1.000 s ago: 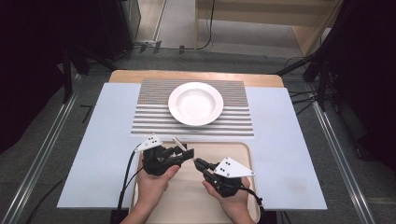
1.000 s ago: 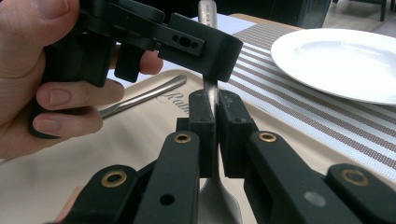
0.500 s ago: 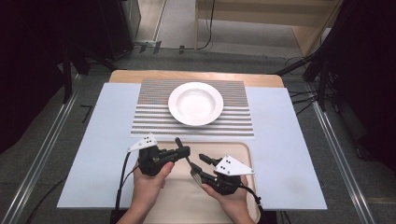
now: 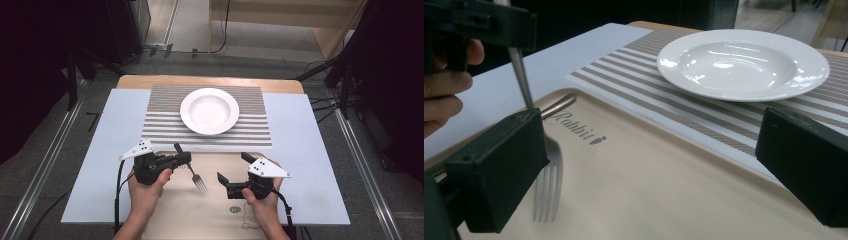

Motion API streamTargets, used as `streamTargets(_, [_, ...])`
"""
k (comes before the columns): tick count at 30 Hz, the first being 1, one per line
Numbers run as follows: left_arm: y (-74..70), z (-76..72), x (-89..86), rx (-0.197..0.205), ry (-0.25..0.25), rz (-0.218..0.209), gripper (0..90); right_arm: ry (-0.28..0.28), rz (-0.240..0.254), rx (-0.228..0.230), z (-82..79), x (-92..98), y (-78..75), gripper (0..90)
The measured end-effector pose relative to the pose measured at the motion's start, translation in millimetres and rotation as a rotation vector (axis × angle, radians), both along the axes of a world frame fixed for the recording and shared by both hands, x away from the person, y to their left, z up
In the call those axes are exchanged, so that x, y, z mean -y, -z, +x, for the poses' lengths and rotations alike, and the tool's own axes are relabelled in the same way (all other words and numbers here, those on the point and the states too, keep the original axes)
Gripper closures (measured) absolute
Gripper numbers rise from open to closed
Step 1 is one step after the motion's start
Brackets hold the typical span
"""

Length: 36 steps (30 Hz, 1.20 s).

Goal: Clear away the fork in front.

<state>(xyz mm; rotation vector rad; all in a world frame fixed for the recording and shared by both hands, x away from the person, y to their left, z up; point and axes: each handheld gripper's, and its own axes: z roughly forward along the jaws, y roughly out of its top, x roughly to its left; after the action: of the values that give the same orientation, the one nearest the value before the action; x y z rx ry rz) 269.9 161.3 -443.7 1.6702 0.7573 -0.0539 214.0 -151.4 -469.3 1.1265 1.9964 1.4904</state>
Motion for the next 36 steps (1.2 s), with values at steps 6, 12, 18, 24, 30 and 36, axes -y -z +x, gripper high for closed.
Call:
streamTargets(6, [-1.9,0.5,-5.8,0.001,0.001,0.027,87.0,0.045,-0.003,0.012,1.2,18.9,-2.4,0.0])
streamTargets(12, [-2.5,0.7,-10.4,-0.013,0.02,0.037,87.1,0.105,-0.003,0.022,1.6,39.3,-2.8,0.0])
streamTargets(18, [-5.5,0.8,-17.8,-0.03,0.037,0.038,87.1,0.13,-0.027,0.029,0.9,56.3,-2.1,0.0])
streamTargets(24, [-7.0,1.8,-26.0,-0.046,0.053,0.045,87.1,0.175,-0.02,0.03,-0.6,74.8,0.7,0.0])
streamTargets(30, [-4.3,4.7,-30.3,-0.086,0.068,0.075,87.1,0.224,-0.036,0.027,-3.1,92.2,3.4,0.0])
streamTargets(36, [-3.7,5.5,-35.0,-0.104,0.084,0.095,87.1,0.269,-0.033,0.029,-8.8,112.3,4.7,0.0])
